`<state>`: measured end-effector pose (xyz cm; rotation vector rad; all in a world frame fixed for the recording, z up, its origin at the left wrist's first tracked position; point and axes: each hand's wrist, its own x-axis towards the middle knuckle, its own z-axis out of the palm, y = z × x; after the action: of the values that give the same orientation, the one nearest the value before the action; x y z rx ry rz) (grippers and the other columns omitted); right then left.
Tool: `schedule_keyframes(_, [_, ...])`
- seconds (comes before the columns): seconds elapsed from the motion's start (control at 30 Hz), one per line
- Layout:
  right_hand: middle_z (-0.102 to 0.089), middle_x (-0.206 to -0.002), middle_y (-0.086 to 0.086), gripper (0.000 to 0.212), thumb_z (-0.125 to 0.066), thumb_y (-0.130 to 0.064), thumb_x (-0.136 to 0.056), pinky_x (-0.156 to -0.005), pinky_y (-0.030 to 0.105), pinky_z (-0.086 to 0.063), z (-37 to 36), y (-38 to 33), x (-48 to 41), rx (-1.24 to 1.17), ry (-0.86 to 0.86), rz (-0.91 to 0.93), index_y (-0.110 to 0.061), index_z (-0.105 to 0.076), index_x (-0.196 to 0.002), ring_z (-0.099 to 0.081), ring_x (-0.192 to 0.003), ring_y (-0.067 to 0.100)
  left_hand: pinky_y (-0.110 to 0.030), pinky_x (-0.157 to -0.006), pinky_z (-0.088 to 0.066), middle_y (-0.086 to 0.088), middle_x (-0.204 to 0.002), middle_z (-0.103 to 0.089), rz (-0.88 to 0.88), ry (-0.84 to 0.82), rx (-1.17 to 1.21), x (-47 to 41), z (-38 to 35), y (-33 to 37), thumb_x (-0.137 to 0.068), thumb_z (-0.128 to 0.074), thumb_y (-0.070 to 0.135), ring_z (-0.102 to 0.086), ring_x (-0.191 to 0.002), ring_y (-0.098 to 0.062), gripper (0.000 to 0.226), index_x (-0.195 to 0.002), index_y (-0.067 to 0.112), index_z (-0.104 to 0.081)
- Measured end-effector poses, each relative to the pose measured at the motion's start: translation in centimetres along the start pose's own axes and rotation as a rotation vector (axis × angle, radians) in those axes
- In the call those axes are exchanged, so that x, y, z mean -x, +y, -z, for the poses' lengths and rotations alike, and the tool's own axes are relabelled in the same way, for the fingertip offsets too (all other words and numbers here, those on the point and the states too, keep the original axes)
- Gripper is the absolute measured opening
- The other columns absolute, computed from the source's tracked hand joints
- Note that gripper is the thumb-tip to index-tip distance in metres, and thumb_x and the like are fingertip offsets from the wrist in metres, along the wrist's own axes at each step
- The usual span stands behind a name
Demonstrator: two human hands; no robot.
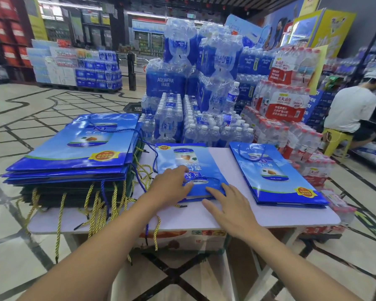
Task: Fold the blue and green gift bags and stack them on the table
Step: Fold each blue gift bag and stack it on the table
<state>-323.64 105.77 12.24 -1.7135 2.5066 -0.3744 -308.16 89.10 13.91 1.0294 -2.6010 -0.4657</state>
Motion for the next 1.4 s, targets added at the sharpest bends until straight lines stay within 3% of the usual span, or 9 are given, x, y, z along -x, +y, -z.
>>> schedule_keyframes(0.13, [-0.016,-0.17,-0.001,0.071,-0.02,-0.081,-0.091,-0.127,0.041,-0.012,-0.4,0.1,0.3,-0.001,0.001,0.003,-0.051,-0.025,-0.156,-0.006,-0.157,0.019,-0.046,-0.103,-0.048,-0.007,-0.143,-0.057,0.035,-0.09,-0.181,-3.4,-0.3,1.9,-0.096,-0.059,0.057,-0.051,-0.133,-0.031,0.06,-0.146,0.025,-0.05])
schedule_keyframes(0.3, [-0.014,-0.17,-0.002,0.069,-0.019,-0.081,-0.092,-0.127,0.043,-0.01,-0.7,0.2,0.2,0.011,0.013,0.0,-0.053,-0.023,-0.156,-0.004,-0.157,0.018,-0.042,-0.093,-0.05,-0.009,-0.122,-0.063,-0.015,-0.121,-0.124,-6.3,-1.3,3.2,-0.1,-0.058,0.035,-0.053,-0.124,-0.032,0.011,-0.1,0.025,-0.064])
schedule_keyframes(0.4, [-0.014,-0.17,-0.003,0.069,-0.019,-0.081,-0.093,-0.127,0.042,-0.01,-0.7,0.2,0.2,0.014,0.014,0.001,-0.053,-0.021,-0.156,-0.004,-0.157,0.018,-0.039,-0.08,-0.054,-0.015,-0.108,-0.069,0.11,-0.111,0.214,-7.4,-0.4,4.2,-0.104,-0.045,0.019,-0.065,-0.093,-0.032,0.014,-0.103,0.012,-0.058])
schedule_keyframes(0.5, [-0.014,-0.17,-0.003,0.069,-0.019,-0.081,-0.093,-0.127,0.042,-0.011,-0.7,0.3,0.2,0.018,0.018,0.003,-0.052,-0.019,-0.156,-0.006,-0.157,0.018,-0.027,-0.05,-0.038,-0.009,-0.087,-0.059,0.289,-0.142,0.787,-8.0,1.9,5.2,-0.105,-0.038,0.008,-0.042,-0.056,-0.019,0.017,-0.098,0.018,-0.049])
schedule_keyframes(0.6, [-0.015,-0.17,-0.004,0.069,-0.02,-0.08,-0.094,-0.126,0.041,-0.011,-0.8,0.2,0.2,0.024,0.025,0.005,-0.052,-0.019,-0.157,-0.007,-0.157,0.018,-0.019,-0.044,-0.022,-0.003,-0.077,-0.05,0.368,-0.119,1.087,-8.5,4.0,5.0,-0.104,-0.038,0.009,-0.027,-0.048,-0.011,0.019,-0.104,0.02,-0.053])
schedule_keyframes(0.73, [-0.014,-0.17,-0.006,0.068,-0.02,-0.079,-0.095,-0.126,0.041,-0.011,-0.7,0.2,0.2,0.033,0.031,0.015,-0.052,-0.017,-0.157,-0.007,-0.157,0.016,-0.02,-0.044,-0.018,-0.003,-0.077,-0.053,0.379,-0.02,1.164,-9.2,4.3,4.2,-0.099,-0.04,0.005,-0.025,-0.05,-0.012,0.023,-0.109,0.018,-0.056])
schedule_keyframes(1.0, [-0.018,-0.169,-0.006,0.067,-0.018,-0.079,-0.095,-0.127,0.043,-0.015,-1.0,0.3,0.1,0.083,0.044,0.02,-0.053,-0.02,-0.156,-0.01,-0.156,0.018,-0.03,-0.052,-0.031,-0.002,-0.072,-0.054,0.18,0.027,0.38,-8.1,3.5,1.5,-0.09,-0.046,0.011,-0.042,-0.055,-0.021,0.024,-0.103,0.024,-0.061])
schedule_keyframes(1.1, [-0.02,-0.168,-0.005,0.067,-0.016,-0.079,-0.095,-0.126,0.042,-0.017,-1.3,0.3,0.0,0.102,0.061,0.016,-0.053,-0.021,-0.156,-0.012,-0.155,0.019,-0.033,-0.06,-0.036,-0.002,-0.089,-0.062,0.133,-0.018,0.121,-8.2,3.4,1.2,-0.09,-0.045,0.016,-0.055,-0.068,-0.022,0.025,-0.096,0.033,-0.062])
schedule_keyframes(1.4, [-0.02,-0.168,-0.006,0.066,-0.017,-0.078,-0.096,-0.125,0.041,-0.018,-1.6,0.6,-0.1,0.102,0.065,0.013,-0.052,-0.019,-0.156,-0.013,-0.155,0.018,-0.031,-0.066,-0.043,0.006,-0.111,-0.061,0.073,-0.102,-0.076,-7.5,3.0,0.9,-0.097,-0.041,0.011,-0.053,-0.075,-0.012,0.035,-0.104,0.035,-0.065])
